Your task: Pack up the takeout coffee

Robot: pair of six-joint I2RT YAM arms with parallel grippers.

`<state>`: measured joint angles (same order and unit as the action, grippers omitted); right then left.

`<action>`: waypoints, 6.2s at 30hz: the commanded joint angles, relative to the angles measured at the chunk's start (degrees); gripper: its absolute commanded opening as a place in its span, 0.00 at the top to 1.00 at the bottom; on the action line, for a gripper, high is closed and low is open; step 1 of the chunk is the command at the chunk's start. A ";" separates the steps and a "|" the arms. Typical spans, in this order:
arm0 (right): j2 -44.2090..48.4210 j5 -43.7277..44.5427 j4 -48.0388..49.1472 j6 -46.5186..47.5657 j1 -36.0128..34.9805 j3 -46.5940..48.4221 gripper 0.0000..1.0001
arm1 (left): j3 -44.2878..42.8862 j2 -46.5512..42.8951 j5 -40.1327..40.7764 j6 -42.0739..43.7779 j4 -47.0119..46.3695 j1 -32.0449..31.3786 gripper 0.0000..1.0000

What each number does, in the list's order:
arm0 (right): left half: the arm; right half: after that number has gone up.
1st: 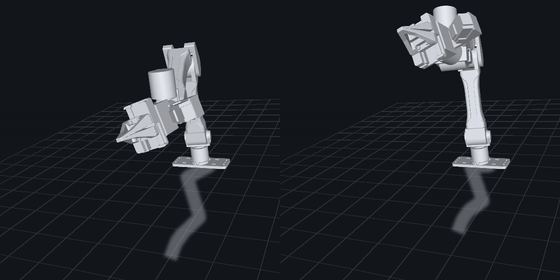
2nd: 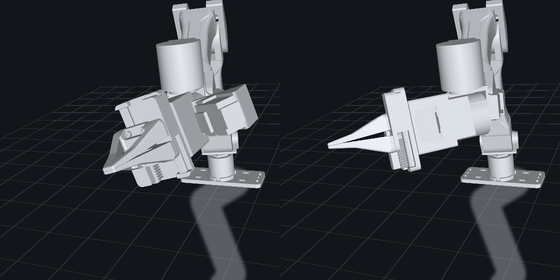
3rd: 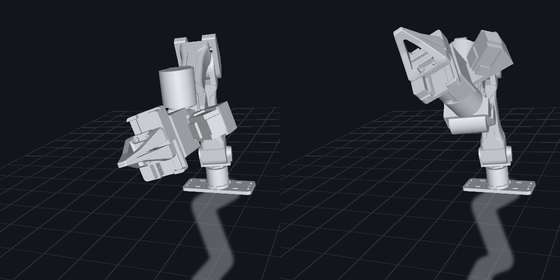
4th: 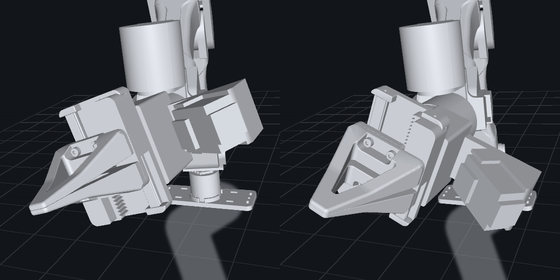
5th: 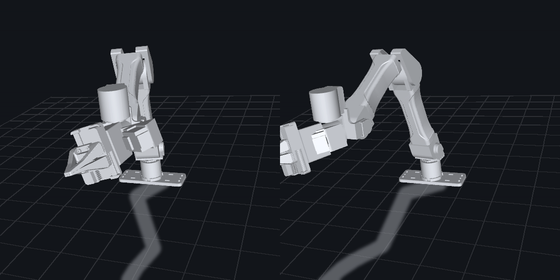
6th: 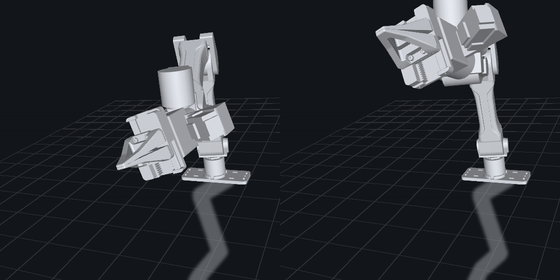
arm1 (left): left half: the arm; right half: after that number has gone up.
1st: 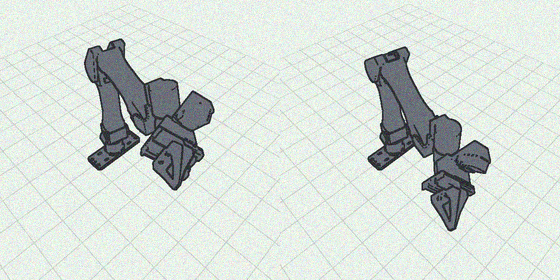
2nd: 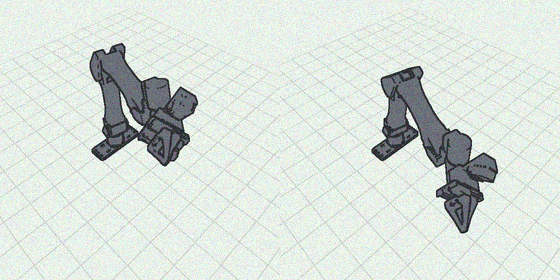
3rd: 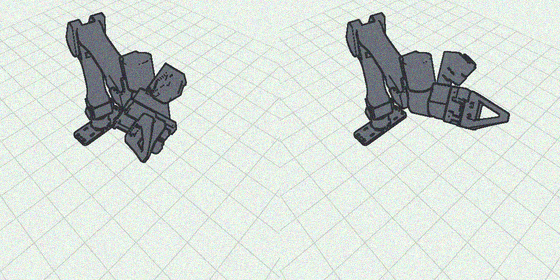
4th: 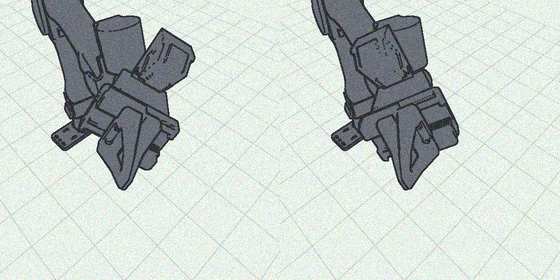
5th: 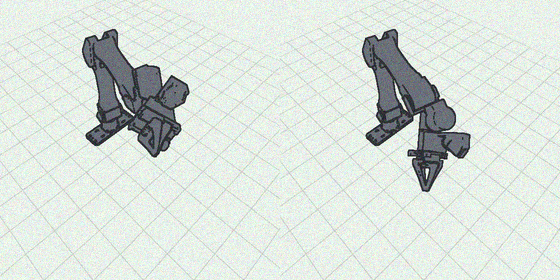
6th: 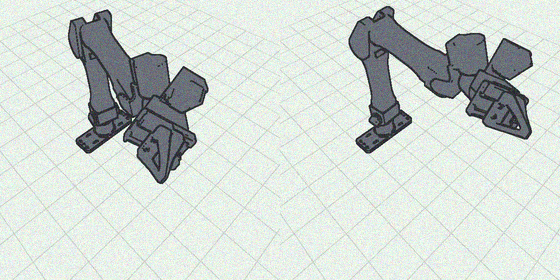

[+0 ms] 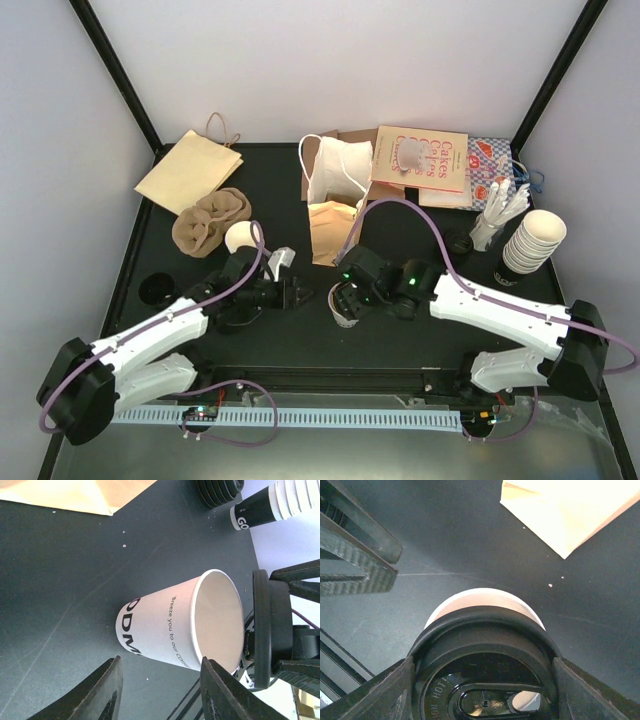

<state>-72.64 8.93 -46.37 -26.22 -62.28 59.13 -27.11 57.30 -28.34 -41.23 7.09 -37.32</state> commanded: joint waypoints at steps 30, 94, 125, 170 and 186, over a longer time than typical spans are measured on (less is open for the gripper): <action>-6.90 3.14 -5.63 4.27 -0.30 7.66 0.25 | -0.92 6.34 -2.52 -1.00 -7.09 -1.60 0.68; -11.47 -4.15 -1.13 4.99 -0.27 0.69 0.26 | 0.91 7.06 -2.76 -6.12 -12.40 -3.12 0.79; -8.44 -3.84 0.42 7.78 -0.28 0.47 0.25 | -5.29 13.69 -8.44 -7.59 -17.52 -2.96 0.52; 14.01 -12.16 -1.80 1.68 12.42 -3.90 0.00 | -30.70 13.63 14.97 12.75 27.26 -12.57 0.09; 22.49 -27.42 3.46 -2.54 29.64 -13.86 0.05 | -55.97 35.30 33.89 24.30 51.92 -28.51 0.01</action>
<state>-51.13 -15.81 -45.15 -27.33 -33.23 46.11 -77.03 88.25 0.86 -19.42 48.88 -65.45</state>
